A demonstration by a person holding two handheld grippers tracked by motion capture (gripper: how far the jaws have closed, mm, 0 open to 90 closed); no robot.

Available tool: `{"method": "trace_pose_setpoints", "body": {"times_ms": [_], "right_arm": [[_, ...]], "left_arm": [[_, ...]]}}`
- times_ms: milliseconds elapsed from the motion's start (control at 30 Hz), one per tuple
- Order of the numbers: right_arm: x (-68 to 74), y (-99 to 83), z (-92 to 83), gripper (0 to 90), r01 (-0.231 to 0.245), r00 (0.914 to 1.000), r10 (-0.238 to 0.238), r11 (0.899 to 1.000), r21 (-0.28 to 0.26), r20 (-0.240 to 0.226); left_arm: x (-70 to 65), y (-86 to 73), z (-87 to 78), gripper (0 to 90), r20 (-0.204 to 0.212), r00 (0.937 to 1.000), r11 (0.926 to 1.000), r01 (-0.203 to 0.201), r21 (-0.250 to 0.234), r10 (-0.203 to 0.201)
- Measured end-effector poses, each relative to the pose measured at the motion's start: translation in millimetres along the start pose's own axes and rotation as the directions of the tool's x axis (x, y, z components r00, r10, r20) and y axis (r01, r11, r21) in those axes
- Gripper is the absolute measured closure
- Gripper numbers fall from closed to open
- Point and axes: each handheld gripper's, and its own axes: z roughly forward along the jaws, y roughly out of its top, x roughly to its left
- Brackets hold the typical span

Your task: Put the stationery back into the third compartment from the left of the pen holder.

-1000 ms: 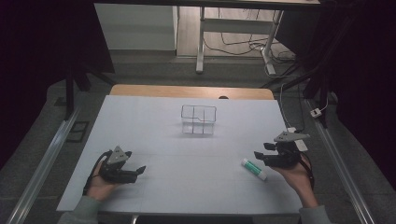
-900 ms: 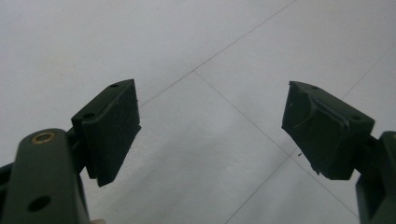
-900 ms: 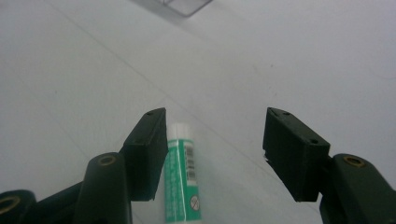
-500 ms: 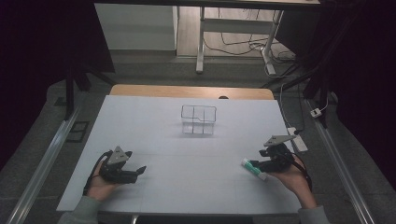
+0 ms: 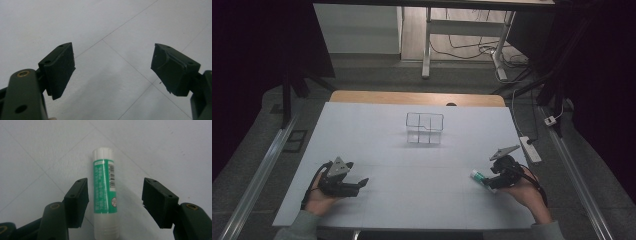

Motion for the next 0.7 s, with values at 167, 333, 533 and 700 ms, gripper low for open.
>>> {"method": "trace_pose_setpoints", "body": {"times_ms": [167,333,533,700], "right_arm": [[3.7,-0.5,5.8,37.0,0.022,0.9996,-0.020,0.998,0.067,-0.021],[5.7,-2.1,7.4,40.3,0.036,0.9992,-0.034,0.993,0.111,-0.020],[6.8,-2.8,10.5,52.0,0.061,0.9981,-0.059,0.986,0.154,-0.016],[8.5,-1.5,14.6,63.1,0.074,0.9973,-0.072,0.980,0.183,-0.015]], "left_arm": [[-0.3,0.1,0.6,19.3,-0.001,1.0000,1.0000,-0.001,0.004,0.001],[-0.3,0.3,1.1,19.2,0.001,1.0000,1.0000,-0.001,0.001,0.001],[-1.2,0.9,1.4,19.2,0.000,1.0000,1.0000,-0.003,0.003,0.003],[-0.8,0.9,1.4,19.2,0.000,1.0000,1.0000,0.000,0.000,0.000]]}}
